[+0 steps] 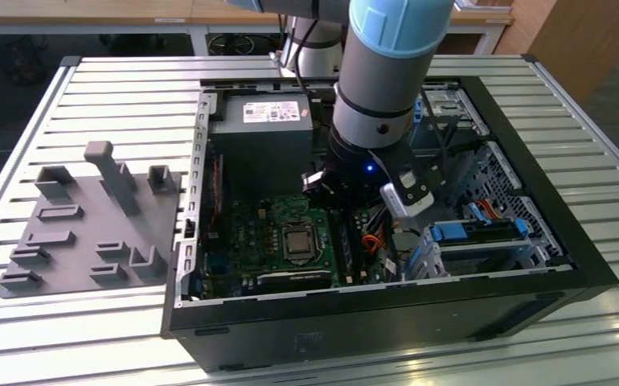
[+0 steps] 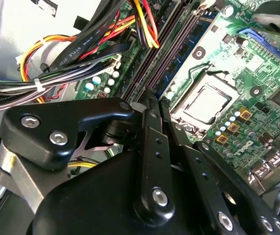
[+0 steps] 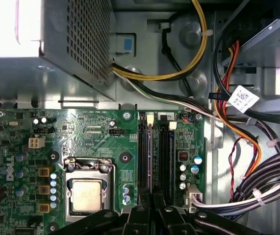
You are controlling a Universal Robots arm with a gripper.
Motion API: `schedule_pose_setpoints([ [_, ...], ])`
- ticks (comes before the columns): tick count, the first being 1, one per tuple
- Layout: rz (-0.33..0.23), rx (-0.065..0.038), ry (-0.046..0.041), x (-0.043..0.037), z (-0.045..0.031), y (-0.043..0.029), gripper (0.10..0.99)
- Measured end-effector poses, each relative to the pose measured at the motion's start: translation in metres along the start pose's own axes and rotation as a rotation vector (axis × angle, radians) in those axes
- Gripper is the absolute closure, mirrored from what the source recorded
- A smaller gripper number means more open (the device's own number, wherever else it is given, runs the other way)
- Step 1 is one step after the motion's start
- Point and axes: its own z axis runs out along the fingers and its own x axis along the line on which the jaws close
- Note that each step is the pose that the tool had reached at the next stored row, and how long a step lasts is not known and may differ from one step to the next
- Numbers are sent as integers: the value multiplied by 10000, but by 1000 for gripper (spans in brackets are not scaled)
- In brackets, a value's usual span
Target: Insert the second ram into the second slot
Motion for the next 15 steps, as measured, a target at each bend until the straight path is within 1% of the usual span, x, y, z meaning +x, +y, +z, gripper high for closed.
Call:
schedule_pose_setpoints([
  [10, -1, 1, 0, -1, 47, -1, 949],
  [15, -1, 2, 0, -2, 58, -1, 949],
])
